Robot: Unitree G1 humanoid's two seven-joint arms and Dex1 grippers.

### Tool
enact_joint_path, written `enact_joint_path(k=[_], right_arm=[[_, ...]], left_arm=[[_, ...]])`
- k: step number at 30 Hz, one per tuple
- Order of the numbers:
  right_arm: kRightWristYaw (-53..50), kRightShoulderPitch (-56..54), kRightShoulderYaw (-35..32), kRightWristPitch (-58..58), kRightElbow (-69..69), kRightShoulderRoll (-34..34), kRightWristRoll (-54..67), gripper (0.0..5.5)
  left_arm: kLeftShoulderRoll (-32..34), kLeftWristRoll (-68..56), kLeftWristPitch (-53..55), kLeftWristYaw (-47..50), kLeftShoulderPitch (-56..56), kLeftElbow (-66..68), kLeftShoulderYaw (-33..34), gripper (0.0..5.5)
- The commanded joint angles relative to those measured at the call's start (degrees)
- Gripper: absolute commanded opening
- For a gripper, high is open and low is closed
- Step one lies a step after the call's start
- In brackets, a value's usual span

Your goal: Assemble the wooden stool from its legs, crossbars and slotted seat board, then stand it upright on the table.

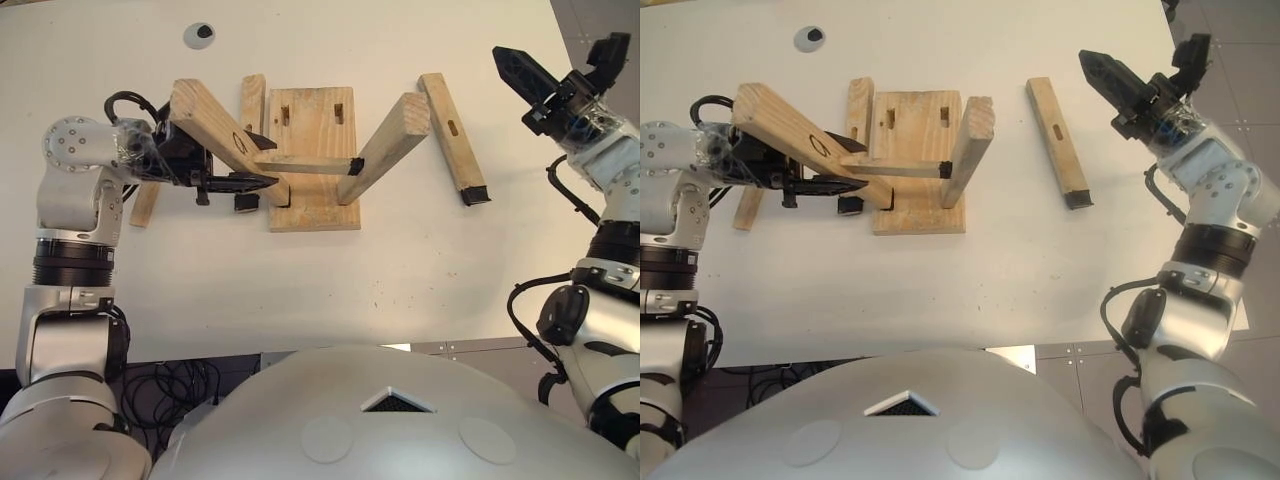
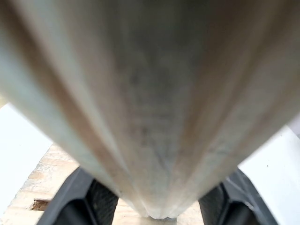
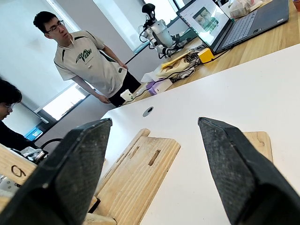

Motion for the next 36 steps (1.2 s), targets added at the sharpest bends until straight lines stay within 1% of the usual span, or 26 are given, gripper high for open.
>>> enact_joint_path(k=[1, 7, 10, 14, 18, 22, 24, 27, 28, 31, 32, 33, 36], right_arm=[[-1.87, 2.14, -1.32, 0.01, -3.63, 1.02, 1.55, 3.37], [-4.27, 5.30, -2.13, -0.55, -7.63, 2.66, 3.03, 3.37], [-4.67, 5.68, -1.90, -0.39, -8.30, 2.88, 3.28, 3.37], [-4.49, 4.67, -1.02, -0.15, -7.74, 2.71, 2.97, 3.37], [-4.41, 3.88, -0.52, -0.18, -7.38, 2.68, 2.71, 3.37], [-4.38, 2.12, 0.40, -0.60, -6.16, 3.15, 2.22, 3.37], [-4.64, 1.85, 0.21, -0.50, -6.23, 2.94, 2.43, 3.37], [-4.85, 2.11, 0.08, -1.29, -5.98, 3.07, 2.34, 3.37], [-4.83, 2.23, 0.03, -1.45, -6.12, 3.23, 2.44, 3.37], [-5.31, 3.30, -0.51, -1.71, -7.26, 3.69, 2.83, 3.37], [-5.45, 3.75, -0.90, -1.78, -7.54, 3.73, 3.03, 3.37], [-5.67, 4.34, -1.32, -1.74, -8.08, 3.69, 3.40, 3.37], [-5.80, 6.82, -2.15, -1.18, -10.74, 2.95, 4.41, 3.37]], left_arm=[[2.66, 7.66, -0.21, -0.33, -0.32, 0.34, -3.90, 2.01], [5.28, 19.07, -3.76, 1.83, 3.01, 2.87, -12.90, 2.01], [5.48, 25.99, -3.62, 5.87, 5.38, 4.73, -18.62, 2.01], [2.69, 27.34, 2.76, 10.94, 5.48, 6.33, -22.70, 2.01], [-0.25, 22.58, 1.46, 10.60, 5.53, 4.93, -22.57, 2.01], [-2.44, 25.68, 1.02, 14.93, 4.14, 7.14, -26.70, 2.01], [-3.77, 24.51, 0.23, 16.97, 2.64, 7.71, -26.31, 2.01], [-6.84, 21.32, 0.14, 22.94, -0.88, 7.44, -23.15, 2.01], [-7.10, 20.01, 0.34, 23.94, -1.86, 7.18, -21.98, 2.38], [-6.14, 19.07, 0.94, 25.04, -4.30, 7.54, -19.02, 2.81], [-5.58, 19.26, 1.52, 25.03, -5.11, 7.91, -17.52, 2.84], [-5.17, 18.97, 2.26, 24.84, -5.79, 8.08, -16.15, 3.06], [-3.88, 17.41, 4.34, 23.47, -6.14, 6.05, -12.54, 3.42]])
